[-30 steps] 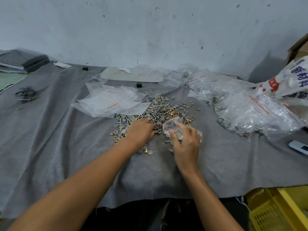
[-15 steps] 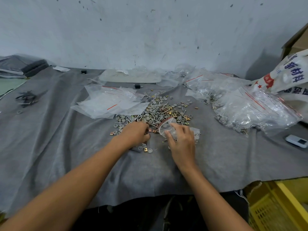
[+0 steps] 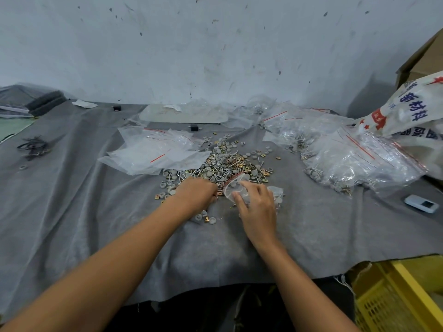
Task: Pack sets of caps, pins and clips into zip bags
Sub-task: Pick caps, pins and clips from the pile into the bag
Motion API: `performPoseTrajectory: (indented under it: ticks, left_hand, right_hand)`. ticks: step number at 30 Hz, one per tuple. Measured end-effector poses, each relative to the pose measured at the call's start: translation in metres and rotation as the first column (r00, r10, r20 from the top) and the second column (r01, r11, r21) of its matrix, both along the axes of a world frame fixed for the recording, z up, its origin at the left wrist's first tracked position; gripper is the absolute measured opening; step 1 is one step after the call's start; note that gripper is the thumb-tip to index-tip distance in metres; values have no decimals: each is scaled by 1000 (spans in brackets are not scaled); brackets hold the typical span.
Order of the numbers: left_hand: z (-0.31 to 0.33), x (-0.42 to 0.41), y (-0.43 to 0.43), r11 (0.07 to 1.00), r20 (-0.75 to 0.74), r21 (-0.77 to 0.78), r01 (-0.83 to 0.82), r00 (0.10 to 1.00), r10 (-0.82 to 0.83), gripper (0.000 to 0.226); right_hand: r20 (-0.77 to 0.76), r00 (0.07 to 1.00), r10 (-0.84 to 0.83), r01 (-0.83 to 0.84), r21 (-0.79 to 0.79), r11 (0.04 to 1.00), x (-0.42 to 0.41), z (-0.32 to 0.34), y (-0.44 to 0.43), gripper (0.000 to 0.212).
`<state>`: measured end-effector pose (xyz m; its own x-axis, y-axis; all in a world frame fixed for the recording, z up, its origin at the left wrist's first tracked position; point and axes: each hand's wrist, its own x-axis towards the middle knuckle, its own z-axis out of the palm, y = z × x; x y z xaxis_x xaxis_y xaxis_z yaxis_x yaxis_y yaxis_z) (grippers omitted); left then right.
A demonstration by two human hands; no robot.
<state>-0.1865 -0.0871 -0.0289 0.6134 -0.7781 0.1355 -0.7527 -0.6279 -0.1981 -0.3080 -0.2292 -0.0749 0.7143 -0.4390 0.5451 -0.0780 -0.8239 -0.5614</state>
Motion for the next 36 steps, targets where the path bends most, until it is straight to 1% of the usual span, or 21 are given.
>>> performPoseTrajectory:
  ticks: [3, 5, 9, 11, 14, 17, 20, 22, 27, 31, 33, 36]
  left_hand:
    - [-2, -1, -5, 999, 69, 43, -8, 998, 5, 24]
    - [-3, -1, -6, 999, 52, 21, -30, 998, 29, 26]
    - [-6, 4, 0, 994, -73, -89, -68, 995, 62, 25]
    - [-5, 7, 4, 979, -154, -164, -124, 983, 98, 23]
    - [-1, 10, 8, 931, -283, -290, -221, 949, 137, 25]
    - [10, 9, 8, 896, -412, -352, -270, 905, 110, 23]
    - [23, 3, 3, 909, -505, -346, -233, 862, 29, 24]
    - [30, -2, -4, 930, -525, -315, -188, 851, -6, 26]
    - [40, -8, -23, 959, -537, -244, -146, 844, -9, 32]
    - [45, -6, -27, 958, -575, -243, -153, 818, -15, 36]
    - [46, -4, -25, 947, -595, -274, -167, 803, -30, 31]
    - [46, -1, -20, 920, -620, -337, -201, 782, -56, 15]
  right_hand:
    - [-9, 1000, 8, -8, -3, 1000, 0, 0, 0, 35]
    - [-5, 1000, 8, -8, 0, 1000, 0, 0, 0, 34]
    - [-1, 1000, 13, -13, 4, 1000, 0, 0, 0, 33]
    - [-2, 1000, 16, -16, 8, 1000, 0, 1, 0, 34]
    - [-1, 1000, 22, -22, 7, 1000, 0, 1, 0, 34]
    - [-1, 1000, 18, -18, 4, 1000, 0, 0, 0, 34]
    - [-4, 1000, 15, -15, 2, 1000, 0, 1, 0, 36]
    - [-7, 1000, 15, -15, 2, 1000, 0, 1, 1, 37]
    - [-5, 1000, 19, -19, 2, 1000, -1, 2, 1, 36]
    - [-17, 1000, 18, -18, 7, 1000, -1, 2, 1, 36]
    - [-17, 1000, 18, -18, 12, 1000, -1, 2, 1, 36]
    - [-11, 1000, 11, -11, 4, 1000, -1, 3, 1, 35]
